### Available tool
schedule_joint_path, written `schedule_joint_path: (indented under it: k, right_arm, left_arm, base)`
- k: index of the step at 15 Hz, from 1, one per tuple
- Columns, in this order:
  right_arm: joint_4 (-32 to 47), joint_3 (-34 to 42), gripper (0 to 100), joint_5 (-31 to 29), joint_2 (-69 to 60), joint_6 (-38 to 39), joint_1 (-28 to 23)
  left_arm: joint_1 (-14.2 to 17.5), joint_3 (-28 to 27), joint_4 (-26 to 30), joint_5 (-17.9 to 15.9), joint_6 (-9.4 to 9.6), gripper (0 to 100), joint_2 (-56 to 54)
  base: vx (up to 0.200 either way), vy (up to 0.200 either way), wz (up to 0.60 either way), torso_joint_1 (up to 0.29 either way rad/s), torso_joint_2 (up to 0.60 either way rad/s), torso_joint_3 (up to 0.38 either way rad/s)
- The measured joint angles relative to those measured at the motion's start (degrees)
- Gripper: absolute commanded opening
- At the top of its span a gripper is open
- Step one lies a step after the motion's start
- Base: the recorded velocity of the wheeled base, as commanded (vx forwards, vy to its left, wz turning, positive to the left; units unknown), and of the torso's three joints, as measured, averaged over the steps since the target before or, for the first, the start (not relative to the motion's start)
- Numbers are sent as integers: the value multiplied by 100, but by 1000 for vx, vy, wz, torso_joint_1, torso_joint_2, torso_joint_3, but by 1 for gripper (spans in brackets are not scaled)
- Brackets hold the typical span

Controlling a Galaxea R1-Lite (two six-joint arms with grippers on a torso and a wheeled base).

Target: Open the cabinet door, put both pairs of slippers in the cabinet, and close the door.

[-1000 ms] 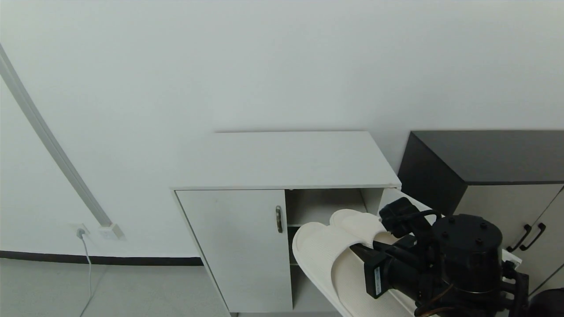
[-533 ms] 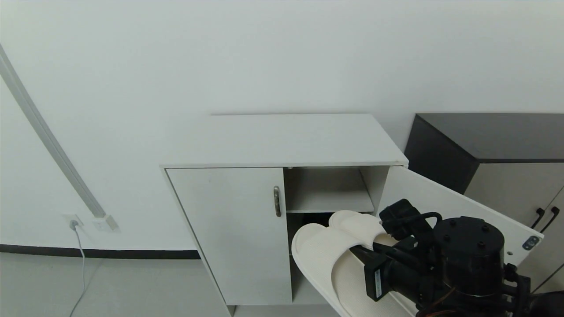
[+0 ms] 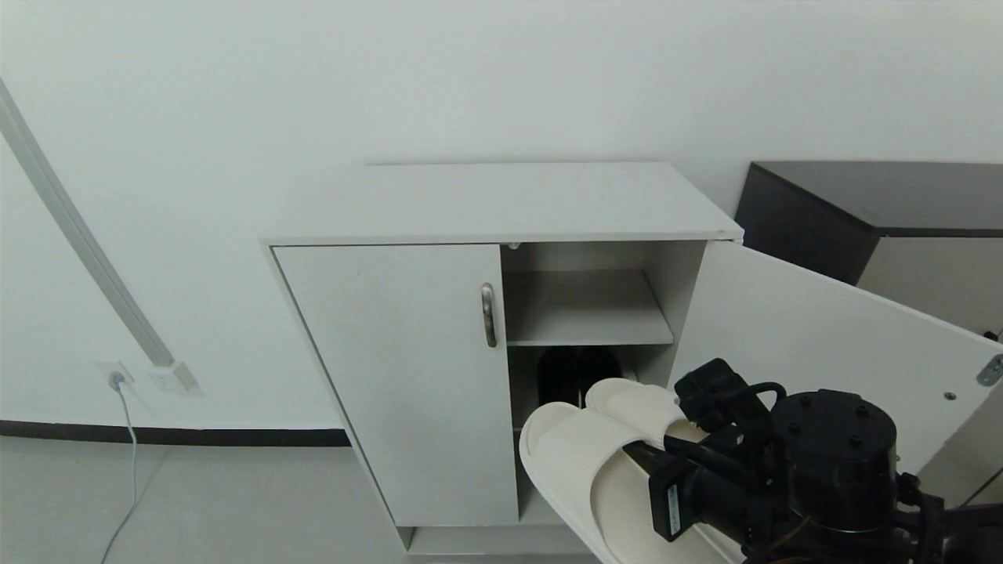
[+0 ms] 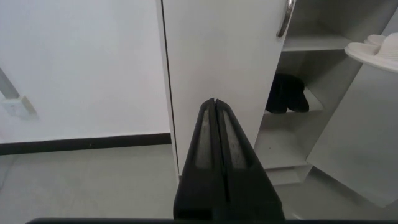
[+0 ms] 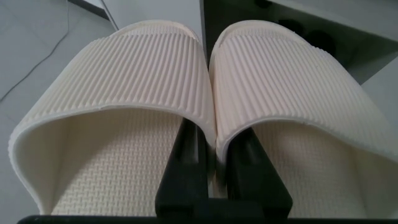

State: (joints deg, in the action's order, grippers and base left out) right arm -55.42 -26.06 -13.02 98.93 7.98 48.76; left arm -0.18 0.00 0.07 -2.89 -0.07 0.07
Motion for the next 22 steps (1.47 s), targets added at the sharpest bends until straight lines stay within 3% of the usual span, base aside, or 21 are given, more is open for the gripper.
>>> schedule_joint_path:
  k: [13, 20, 22]
  right_arm:
    - [0, 35, 0, 0, 27, -2, 51]
    - [-167, 44, 0, -24, 38, -5, 55]
    - [-316, -169, 0, -438, 107, 0, 57]
  left_arm:
    - [0, 0, 11, -1, 0, 0, 0]
    - [0, 0, 2, 0, 0, 0, -2]
    - [0, 0, 0, 0, 0, 0, -2]
  base:
    - [0, 0, 0, -80, 441, 357]
    - [0, 0, 0, 1, 47, 46]
    - [0, 0, 0, 0, 0, 0]
